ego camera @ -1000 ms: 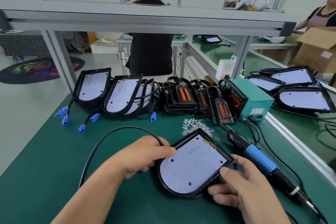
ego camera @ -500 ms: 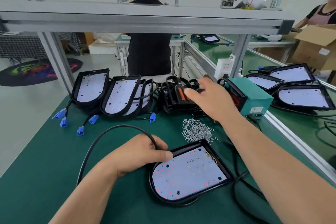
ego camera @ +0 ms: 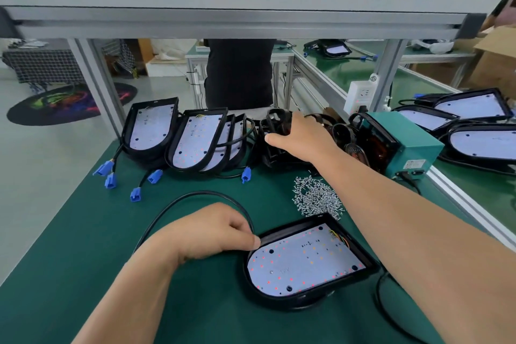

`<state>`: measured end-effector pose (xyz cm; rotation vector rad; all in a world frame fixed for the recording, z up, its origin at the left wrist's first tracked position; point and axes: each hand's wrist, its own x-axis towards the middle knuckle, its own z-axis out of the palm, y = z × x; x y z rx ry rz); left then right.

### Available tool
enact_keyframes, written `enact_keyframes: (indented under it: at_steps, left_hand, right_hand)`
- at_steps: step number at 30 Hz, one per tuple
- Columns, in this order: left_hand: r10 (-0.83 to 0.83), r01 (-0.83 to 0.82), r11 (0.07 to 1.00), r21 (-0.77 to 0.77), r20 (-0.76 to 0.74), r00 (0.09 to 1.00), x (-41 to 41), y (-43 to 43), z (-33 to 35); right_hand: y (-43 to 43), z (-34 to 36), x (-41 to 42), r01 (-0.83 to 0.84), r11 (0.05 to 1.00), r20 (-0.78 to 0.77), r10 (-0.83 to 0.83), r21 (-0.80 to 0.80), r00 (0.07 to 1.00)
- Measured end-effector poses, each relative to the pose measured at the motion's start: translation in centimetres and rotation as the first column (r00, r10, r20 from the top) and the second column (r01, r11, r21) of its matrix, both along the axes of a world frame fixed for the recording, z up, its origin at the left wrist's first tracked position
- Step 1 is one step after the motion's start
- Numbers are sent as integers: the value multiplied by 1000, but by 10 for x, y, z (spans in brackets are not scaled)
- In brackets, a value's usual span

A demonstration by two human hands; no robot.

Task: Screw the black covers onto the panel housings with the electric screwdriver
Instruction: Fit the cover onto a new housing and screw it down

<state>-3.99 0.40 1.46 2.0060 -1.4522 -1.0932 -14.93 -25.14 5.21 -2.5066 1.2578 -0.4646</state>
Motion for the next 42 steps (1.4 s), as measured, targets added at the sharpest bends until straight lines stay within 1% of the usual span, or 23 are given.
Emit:
enact_keyframes:
  at_steps: [2,5,7,9,11,13,15,17,19,21,23,25,27,29,32,37,41,42]
  left_hand:
    - [-6,6,999,-45,-4,1000,-2,-1,0]
    - [41,-45,991,-130,-30,999,-2,-2,-1]
    - [75,-81,981,-178,-36,997,-1,-4,-3]
    - [95,-102,973,-206,-46,994,-1,-5,-5]
    - [97,-110,975,-195,-75,992,-1,-5,-7]
    - [106,-125,982,-142,-133,985,-1,-4,-8]
    - [115,-134,987,-85,-200,973,0,-4,-9]
    - [113,-134,989,-64,-266,957,0,-3,-10]
    - [104,-126,990,-55,-301,948,0,-3,-10]
    - [94,-113,992,-47,-294,951,0,-2,-10]
    - [93,-110,993,-42,-286,954,-1,-2,-11]
    - [91,-108,993,-47,-272,958,-4,-2,-10]
    - [78,-93,995,-47,-254,964,-7,-2,-8]
    - [64,-77,996,-41,-253,965,-9,-2,-6]
    - [58,-69,997,-37,-251,966,-9,-2,-4]
    - [27,-39,998,-44,-240,970,-9,-3,-5]
    - [-33,23,996,-83,-125,992,-5,-4,-7]
    - [-43,32,995,-91,-118,992,-5,-4,-6]
  right_hand:
    - [1,-2,-8,-8,999,103,5,32,995]
    - [3,-2,-26,-56,997,240,42,50,970]
    - [8,-4,-47,-134,990,330,112,43,937]
    - [21,-7,-74,-250,968,370,223,24,902]
    - [37,-15,-99,-361,932,333,328,41,884]
    - [51,-23,-121,-438,896,279,404,69,871]
    - [67,-27,-139,-533,840,231,502,97,833]
    - [79,-30,-152,-620,773,152,603,135,784]
    - [84,-30,-160,-654,731,53,658,196,751]
    - [84,-27,-165,-664,702,-17,690,259,723]
    - [83,-20,-167,-683,668,-32,721,294,692]
    - [84,-14,-166,-717,620,-6,757,319,653]
    - [85,-11,-163,-750,564,19,795,344,606]
    - [87,-11,-160,-778,514,11,832,362,555]
    - [88,-12,-159,-784,491,-8,849,379,528]
    - [87,-11,-160,-760,498,-21,842,418,540]
    - [97,-20,-153,-770,502,-7,839,394,544]
    - [101,-23,-152,-775,504,7,837,382,547]
